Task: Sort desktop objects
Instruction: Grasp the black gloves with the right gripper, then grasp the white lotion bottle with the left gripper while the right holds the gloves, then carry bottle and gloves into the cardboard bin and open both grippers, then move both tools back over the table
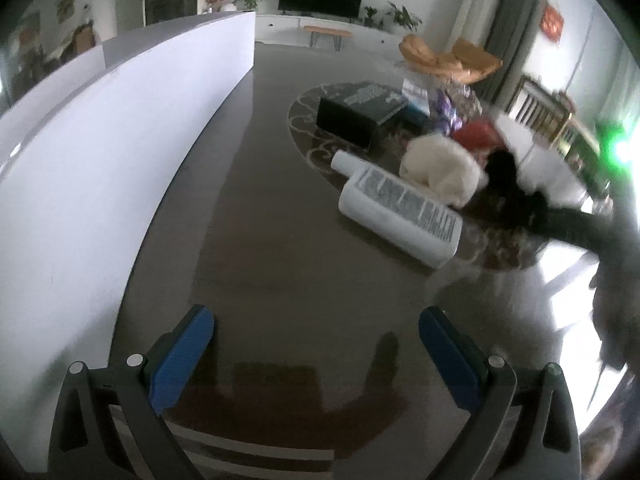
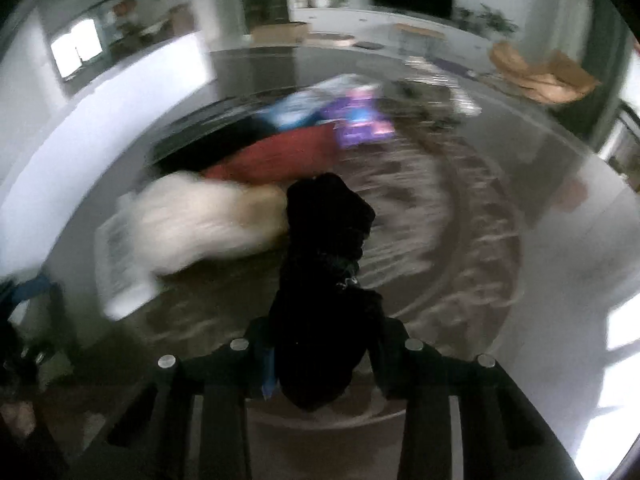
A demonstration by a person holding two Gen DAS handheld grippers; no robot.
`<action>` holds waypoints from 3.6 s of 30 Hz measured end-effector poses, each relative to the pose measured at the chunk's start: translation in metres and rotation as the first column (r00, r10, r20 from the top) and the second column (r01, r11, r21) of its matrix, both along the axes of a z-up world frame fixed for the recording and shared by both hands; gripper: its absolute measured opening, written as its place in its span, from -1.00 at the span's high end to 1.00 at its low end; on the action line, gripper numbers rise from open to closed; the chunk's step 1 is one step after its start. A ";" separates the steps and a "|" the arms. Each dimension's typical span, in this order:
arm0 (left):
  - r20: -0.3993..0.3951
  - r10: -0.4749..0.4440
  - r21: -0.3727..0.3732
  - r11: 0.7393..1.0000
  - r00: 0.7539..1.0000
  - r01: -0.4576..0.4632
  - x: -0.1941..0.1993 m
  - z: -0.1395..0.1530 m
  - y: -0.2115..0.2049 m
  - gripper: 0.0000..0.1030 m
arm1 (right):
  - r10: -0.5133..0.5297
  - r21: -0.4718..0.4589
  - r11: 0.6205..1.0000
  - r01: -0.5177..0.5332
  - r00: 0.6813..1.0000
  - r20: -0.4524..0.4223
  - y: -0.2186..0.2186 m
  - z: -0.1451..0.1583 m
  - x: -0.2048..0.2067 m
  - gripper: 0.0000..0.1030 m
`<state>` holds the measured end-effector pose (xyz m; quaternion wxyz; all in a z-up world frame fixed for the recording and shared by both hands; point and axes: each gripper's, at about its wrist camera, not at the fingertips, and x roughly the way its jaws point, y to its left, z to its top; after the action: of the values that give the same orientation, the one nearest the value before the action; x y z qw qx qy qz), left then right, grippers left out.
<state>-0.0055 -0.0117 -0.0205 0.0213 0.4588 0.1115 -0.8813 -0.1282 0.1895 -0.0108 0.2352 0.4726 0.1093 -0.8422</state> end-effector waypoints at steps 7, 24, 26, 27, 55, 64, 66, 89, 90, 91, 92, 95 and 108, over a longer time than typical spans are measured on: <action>-0.034 0.052 0.110 0.993 0.998 -0.048 0.007 0.002 -0.018 -1.00 | -0.011 -0.032 0.999 0.009 0.999 -0.053 -0.042 -0.003 0.016 0.28; 0.028 0.117 0.037 0.992 0.993 -0.118 -0.047 0.003 0.012 -1.00 | 0.060 -0.028 0.998 -0.062 0.995 -0.080 0.003 0.018 0.084 0.29; 0.068 0.147 -0.059 0.988 0.987 -0.143 -0.063 0.000 0.024 -1.00 | 0.048 -0.028 0.998 -0.050 0.996 -0.077 0.006 0.019 0.083 0.29; 0.090 0.156 -0.114 0.983 0.984 -0.146 -0.069 -0.002 0.030 -1.00 | 0.047 -0.028 0.998 -0.050 0.996 -0.078 0.004 0.019 0.087 0.29; -0.108 -0.091 0.019 0.995 0.990 0.093 -0.013 0.039 0.002 0.01 | 0.038 -0.042 0.998 -0.040 0.998 -0.045 -0.007 0.061 0.076 0.35; -0.319 0.084 0.118 0.992 0.944 -0.049 0.045 0.126 -0.077 0.01 | 0.162 -0.190 0.963 -0.189 0.976 -0.147 -0.110 0.135 0.080 0.35; -0.326 0.135 0.110 0.988 0.936 -0.104 0.050 0.135 -0.109 0.01 | 0.217 -0.225 0.942 -0.248 0.964 -0.152 -0.153 0.143 0.083 0.35; -0.156 0.315 -0.062 0.943 0.936 -0.328 0.042 0.091 -0.206 -0.36 | 0.351 -0.216 0.884 -0.414 0.894 -0.278 -0.287 0.107 0.121 -0.87; -0.187 0.277 -0.051 0.955 0.943 -0.291 0.043 0.098 -0.186 -0.36 | 0.292 -0.216 0.903 -0.373 0.898 -0.329 -0.263 0.109 0.121 -0.95; -0.206 0.238 -0.039 0.967 0.949 -0.251 0.041 0.104 -0.169 -0.40 | 0.250 -0.211 0.917 -0.339 0.900 -0.358 -0.246 0.109 0.123 -1.00; -0.224 0.189 -0.022 0.980 0.956 -0.199 0.040 0.109 -0.149 -0.43 | 0.194 -0.203 0.936 -0.289 0.901 -0.387 -0.222 0.105 0.121 -1.00; -0.260 0.050 0.020 0.999 0.964 -0.046 0.044 0.118 -0.097 -0.65 | 0.059 -0.147 0.981 -0.124 0.921 -0.386 -0.158 0.080 0.108 -1.00; -0.040 -0.295 0.002 0.955 0.955 0.295 -0.003 0.016 0.082 -0.72 | -0.318 0.039 0.944 0.326 0.937 -0.143 0.038 -0.018 0.080 -1.00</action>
<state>-0.0081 0.0704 -0.0047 -0.1143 0.4531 0.0455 -0.8829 -0.0478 0.2270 -0.0285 0.0714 0.4330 0.0721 -0.8957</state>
